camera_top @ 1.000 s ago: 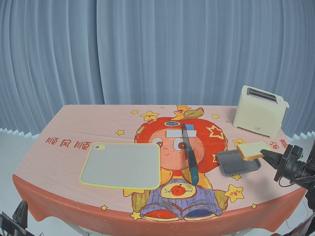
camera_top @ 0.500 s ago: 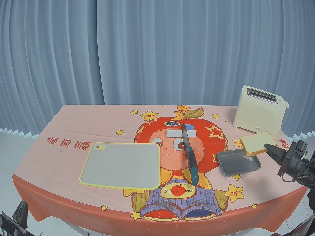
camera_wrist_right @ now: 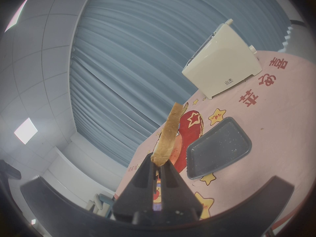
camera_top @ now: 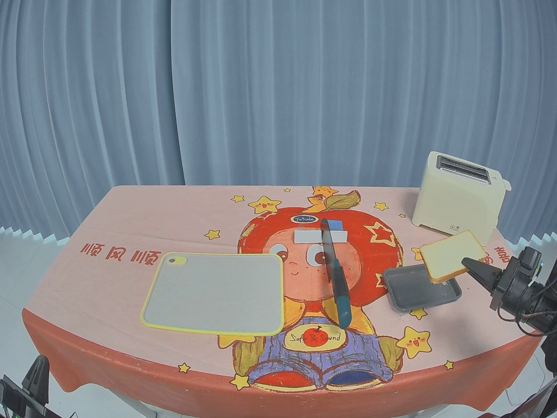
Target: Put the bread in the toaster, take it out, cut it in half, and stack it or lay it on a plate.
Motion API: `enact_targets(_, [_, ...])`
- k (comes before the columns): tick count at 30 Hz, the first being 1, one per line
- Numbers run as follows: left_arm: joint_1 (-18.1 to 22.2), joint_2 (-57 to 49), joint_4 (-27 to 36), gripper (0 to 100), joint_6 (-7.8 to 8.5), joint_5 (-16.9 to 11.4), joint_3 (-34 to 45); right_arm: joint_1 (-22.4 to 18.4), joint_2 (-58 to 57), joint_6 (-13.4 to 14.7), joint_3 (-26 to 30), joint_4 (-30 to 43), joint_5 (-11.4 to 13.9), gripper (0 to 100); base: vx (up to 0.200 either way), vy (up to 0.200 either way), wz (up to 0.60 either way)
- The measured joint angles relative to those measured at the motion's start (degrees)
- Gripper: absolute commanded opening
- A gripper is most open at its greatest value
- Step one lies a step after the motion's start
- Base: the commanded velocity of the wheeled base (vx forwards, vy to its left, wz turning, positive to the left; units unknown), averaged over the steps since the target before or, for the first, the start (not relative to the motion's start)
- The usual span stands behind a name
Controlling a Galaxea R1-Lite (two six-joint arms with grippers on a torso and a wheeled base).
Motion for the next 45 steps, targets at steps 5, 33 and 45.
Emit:
enact_targets(5, [0.0,0.0,0.0,0,0.01,0.0,0.0,-0.2,0.9,-3.6,0.0,-0.1,0.0,0,0.000,0.000,0.00])
enact_targets(33, [0.0,0.0,0.0,0,0.01,0.0,0.0,4.0,1.4,-41.7,0.0,0.9,0.1,0,0.000,0.000,0.00])
enact_targets(45, [0.0,0.0,0.0,0,0.00,0.0,0.0,3.6,1.6,-49.7,0.0,3.5,0.1,0,0.000,0.000,0.00])
